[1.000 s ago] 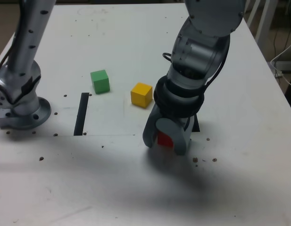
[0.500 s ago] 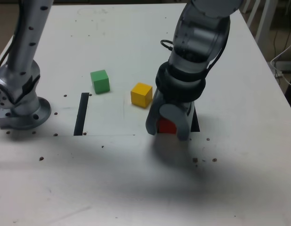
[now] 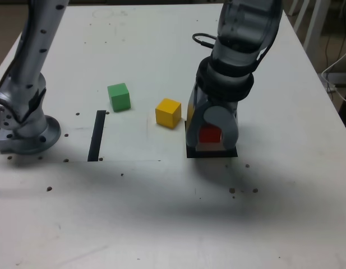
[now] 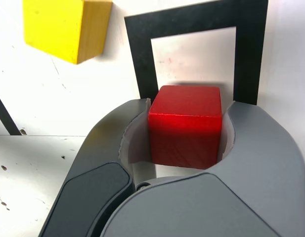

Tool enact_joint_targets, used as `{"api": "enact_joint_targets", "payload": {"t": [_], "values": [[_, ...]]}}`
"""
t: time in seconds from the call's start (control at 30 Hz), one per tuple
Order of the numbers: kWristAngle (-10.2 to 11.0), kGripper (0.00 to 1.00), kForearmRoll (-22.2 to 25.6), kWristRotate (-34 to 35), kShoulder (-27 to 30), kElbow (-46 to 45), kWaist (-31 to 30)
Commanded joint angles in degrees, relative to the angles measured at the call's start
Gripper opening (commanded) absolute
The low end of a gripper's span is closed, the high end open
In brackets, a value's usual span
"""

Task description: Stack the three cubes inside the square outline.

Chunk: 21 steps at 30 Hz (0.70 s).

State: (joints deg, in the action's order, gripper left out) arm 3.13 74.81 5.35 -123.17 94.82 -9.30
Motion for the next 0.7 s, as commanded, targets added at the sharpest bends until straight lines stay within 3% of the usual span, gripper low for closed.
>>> {"api": "enact_joint_targets", "payload": {"t": [0.0, 0.67], "values": [[0.03, 0.31, 0.24, 0.03, -0.55, 0.46, 0.43], [-0.44, 0.31, -1.6, -0.31, -2.23, -1.11, 2.21]]}}
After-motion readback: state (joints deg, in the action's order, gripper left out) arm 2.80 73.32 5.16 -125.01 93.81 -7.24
